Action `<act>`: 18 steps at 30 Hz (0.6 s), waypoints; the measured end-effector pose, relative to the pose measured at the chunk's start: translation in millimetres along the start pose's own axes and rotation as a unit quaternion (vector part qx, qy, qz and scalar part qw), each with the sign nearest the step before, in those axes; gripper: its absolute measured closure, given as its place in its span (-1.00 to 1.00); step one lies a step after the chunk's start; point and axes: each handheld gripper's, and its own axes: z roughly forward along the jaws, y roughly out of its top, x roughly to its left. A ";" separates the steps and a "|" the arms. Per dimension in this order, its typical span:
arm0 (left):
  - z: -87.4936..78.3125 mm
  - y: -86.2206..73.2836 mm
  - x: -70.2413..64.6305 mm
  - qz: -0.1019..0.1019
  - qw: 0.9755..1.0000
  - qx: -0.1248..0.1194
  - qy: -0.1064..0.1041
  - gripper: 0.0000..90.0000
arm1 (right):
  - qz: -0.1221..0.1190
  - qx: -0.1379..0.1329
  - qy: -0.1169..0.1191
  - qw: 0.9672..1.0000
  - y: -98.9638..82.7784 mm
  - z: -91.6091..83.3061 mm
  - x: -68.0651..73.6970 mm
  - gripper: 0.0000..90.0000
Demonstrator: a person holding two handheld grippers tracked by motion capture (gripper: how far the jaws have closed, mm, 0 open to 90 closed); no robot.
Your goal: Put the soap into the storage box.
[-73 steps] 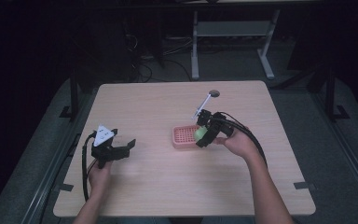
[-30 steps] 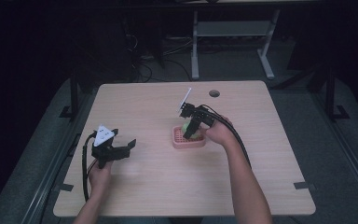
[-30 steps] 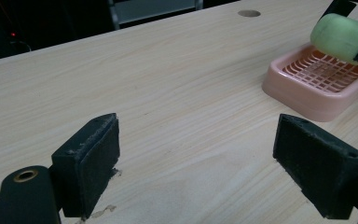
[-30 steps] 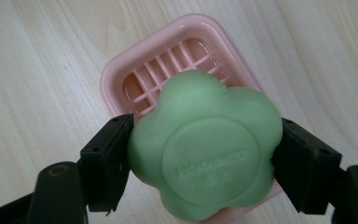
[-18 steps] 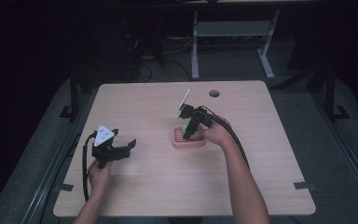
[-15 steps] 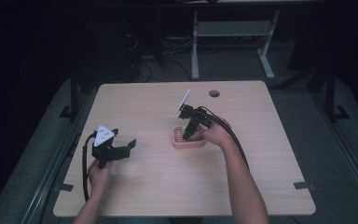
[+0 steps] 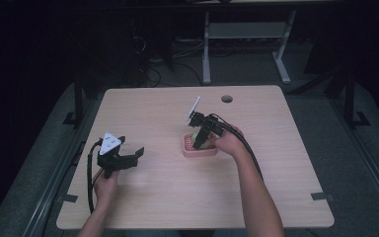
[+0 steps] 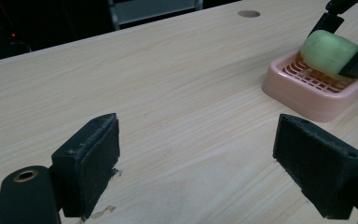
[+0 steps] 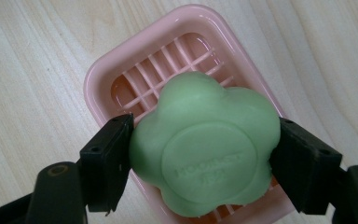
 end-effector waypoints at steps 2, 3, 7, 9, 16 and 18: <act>0.1 -0.1 0.5 0.000 1.000 0.000 0.000 -0.68 | 0.000 0.000 0.000 1.000 0.0 -0.5 -0.1 -0.43; 0.1 -0.2 0.7 -0.001 1.000 0.001 0.000 -0.68 | 0.000 0.000 -0.001 1.000 0.0 -0.7 0.4 -0.43; -0.1 0.1 0.3 0.000 1.000 -0.001 0.001 -0.68 | 0.000 -0.005 -0.003 1.000 -0.6 -2.0 0.5 -0.42; -0.2 0.2 0.2 0.000 1.000 0.000 0.001 -0.68 | 0.000 -0.011 -0.002 1.000 -0.6 -4.8 0.4 -0.41; 0.2 0.4 -0.1 0.003 1.000 0.000 -0.001 -0.68 | 0.007 -0.022 -0.003 1.000 -3.1 -13.1 -0.3 -0.40; 0.6 0.3 -0.4 0.004 1.000 0.000 0.000 -0.68 | 0.011 -0.025 -0.003 1.000 -4.6 -14.7 -1.3 -0.42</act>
